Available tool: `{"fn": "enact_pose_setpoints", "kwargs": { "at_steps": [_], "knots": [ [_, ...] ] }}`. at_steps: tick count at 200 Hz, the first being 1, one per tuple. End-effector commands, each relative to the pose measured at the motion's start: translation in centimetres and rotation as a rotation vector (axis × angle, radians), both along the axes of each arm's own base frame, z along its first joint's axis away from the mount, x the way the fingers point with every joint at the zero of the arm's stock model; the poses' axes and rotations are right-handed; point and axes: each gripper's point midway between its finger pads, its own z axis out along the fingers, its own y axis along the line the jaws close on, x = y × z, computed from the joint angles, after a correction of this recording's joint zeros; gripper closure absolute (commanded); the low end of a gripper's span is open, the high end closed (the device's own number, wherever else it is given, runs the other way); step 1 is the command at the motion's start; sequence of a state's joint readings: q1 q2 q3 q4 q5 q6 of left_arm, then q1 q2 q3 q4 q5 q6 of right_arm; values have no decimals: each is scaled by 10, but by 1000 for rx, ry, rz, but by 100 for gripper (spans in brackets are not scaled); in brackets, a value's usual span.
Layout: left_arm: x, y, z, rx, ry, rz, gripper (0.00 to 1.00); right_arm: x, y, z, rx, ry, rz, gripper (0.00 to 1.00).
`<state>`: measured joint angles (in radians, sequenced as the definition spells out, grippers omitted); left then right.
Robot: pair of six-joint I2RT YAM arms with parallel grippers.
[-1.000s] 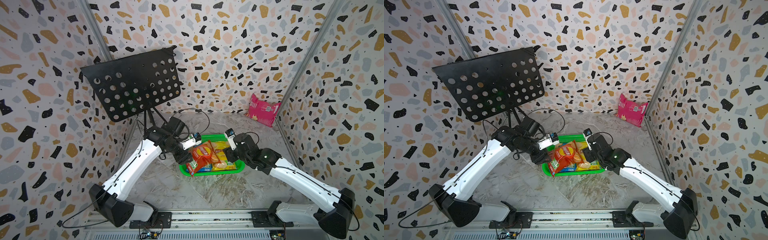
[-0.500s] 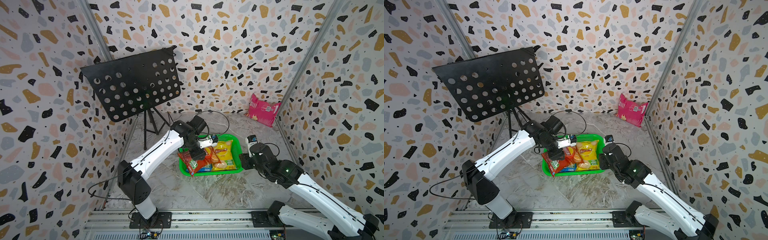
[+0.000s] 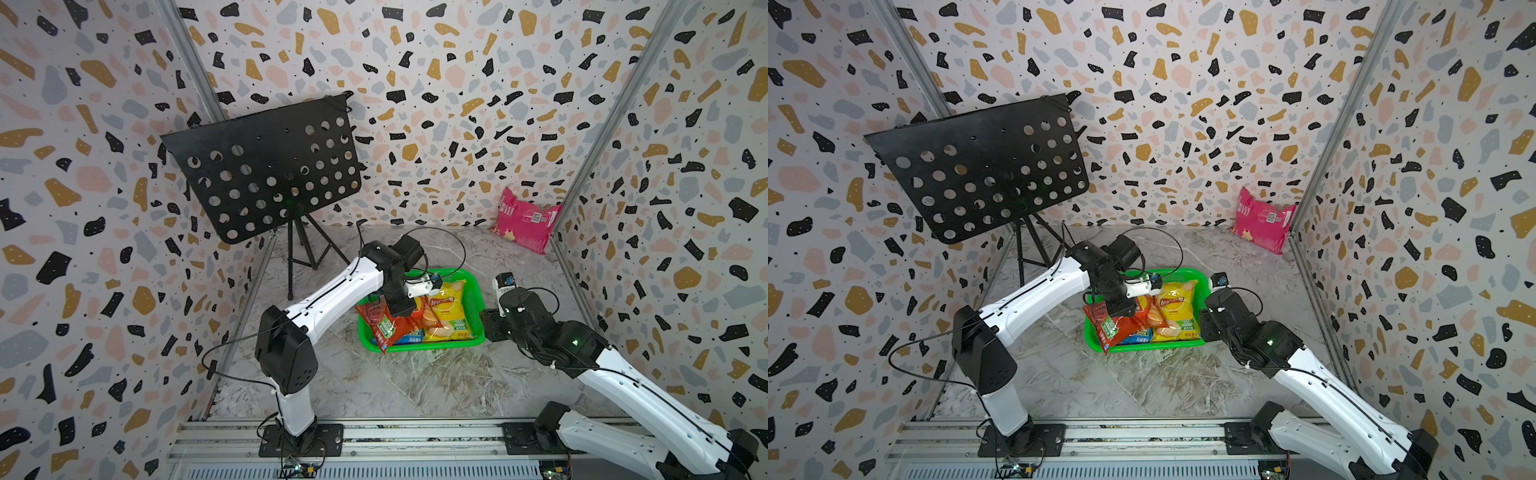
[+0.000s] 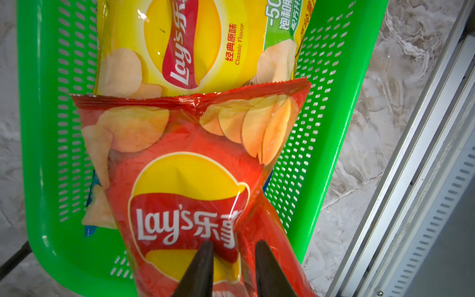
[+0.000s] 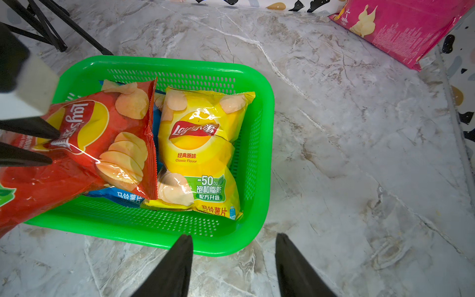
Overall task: Put the potato chips into the basket
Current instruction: Adjust the potato chip in the basket.
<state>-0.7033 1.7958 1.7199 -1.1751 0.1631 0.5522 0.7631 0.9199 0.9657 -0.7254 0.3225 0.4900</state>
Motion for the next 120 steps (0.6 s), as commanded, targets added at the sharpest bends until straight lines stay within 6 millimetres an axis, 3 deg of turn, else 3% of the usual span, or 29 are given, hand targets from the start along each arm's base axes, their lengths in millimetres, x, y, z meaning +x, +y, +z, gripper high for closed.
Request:
{"fn": "enact_pose_setpoints", "kwargs": {
  "at_steps": [1, 38, 68, 120],
  "knots": [
    [6, -5, 4, -3, -32, -15, 77, -1, -5, 8, 0, -19, -13, 44],
    [4, 0, 2, 2, -44, -9, 100, 0, -6, 9, -4, -23, -13, 44],
    [4, 3, 9, -12, -66, 25, 100, 0, -4, 7, -5, -15, -6, 44],
    [12, 8, 50, -77, -140, 191, 100, 1, -4, 10, -5, -24, -4, 44]
  ]
}}
